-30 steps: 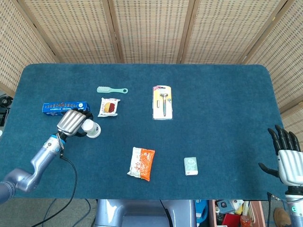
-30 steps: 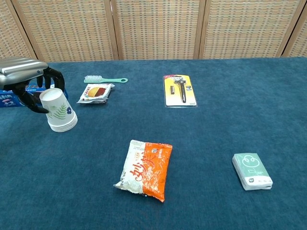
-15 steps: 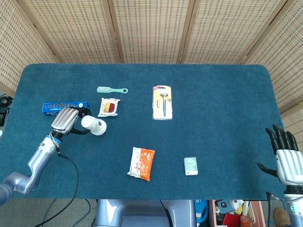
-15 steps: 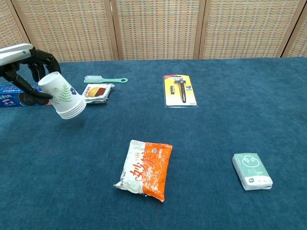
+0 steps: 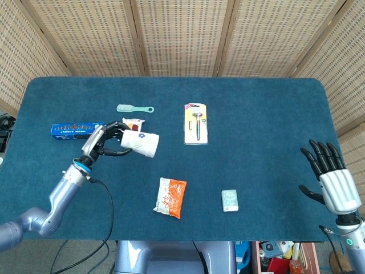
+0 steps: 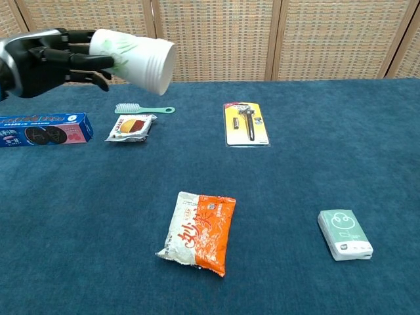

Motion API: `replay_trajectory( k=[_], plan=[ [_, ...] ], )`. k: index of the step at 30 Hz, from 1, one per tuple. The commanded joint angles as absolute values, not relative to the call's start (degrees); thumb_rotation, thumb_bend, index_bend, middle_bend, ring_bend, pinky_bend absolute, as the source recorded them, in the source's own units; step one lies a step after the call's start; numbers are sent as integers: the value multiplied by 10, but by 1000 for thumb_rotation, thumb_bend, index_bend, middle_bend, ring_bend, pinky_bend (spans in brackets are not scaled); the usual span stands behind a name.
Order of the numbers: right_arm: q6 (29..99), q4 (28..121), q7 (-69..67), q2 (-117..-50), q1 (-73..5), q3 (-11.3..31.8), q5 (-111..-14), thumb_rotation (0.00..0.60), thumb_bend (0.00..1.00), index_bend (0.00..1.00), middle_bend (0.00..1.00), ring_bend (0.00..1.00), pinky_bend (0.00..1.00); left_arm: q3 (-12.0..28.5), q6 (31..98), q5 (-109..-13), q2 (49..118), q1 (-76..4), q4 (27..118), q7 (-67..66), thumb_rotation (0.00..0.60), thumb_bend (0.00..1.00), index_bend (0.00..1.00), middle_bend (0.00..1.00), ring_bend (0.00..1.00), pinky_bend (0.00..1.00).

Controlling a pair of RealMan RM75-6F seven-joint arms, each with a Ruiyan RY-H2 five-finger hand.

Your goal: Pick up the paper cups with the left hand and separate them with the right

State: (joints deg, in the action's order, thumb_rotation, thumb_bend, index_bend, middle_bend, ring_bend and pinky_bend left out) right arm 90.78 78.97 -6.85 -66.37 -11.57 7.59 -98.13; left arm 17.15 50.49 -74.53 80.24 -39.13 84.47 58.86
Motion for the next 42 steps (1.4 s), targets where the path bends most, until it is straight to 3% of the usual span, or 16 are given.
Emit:
replay_trajectory(
  k=[1,6,15,21,42],
  plan=[
    [926,749,-104,-667,-151,86,-1022,600,0,218,56,0,0,199,463,-715,834,-429,849,604,600,209,522,516,500,481],
    [917,707,-162,-664,-212,96,-1056,600,25,287,97,0,0,233,412,-667,889,-485,835,596,600,210,522,516,500,481],
    [909,694,-191,-668,-271,111,-1071,600,150,387,159,25,22,255,379,-624,946,-532,811,565,600,209,522,516,500,481],
    [904,689,-189,-688,-312,102,-1099,600,156,427,167,25,23,264,368,-597,987,-554,791,541,600,210,522,516,500,481],
    [880,667,-151,-749,-391,86,-1109,600,282,508,198,37,63,282,342,-582,1016,-550,787,517,600,211,522,516,500,481]
  ],
)
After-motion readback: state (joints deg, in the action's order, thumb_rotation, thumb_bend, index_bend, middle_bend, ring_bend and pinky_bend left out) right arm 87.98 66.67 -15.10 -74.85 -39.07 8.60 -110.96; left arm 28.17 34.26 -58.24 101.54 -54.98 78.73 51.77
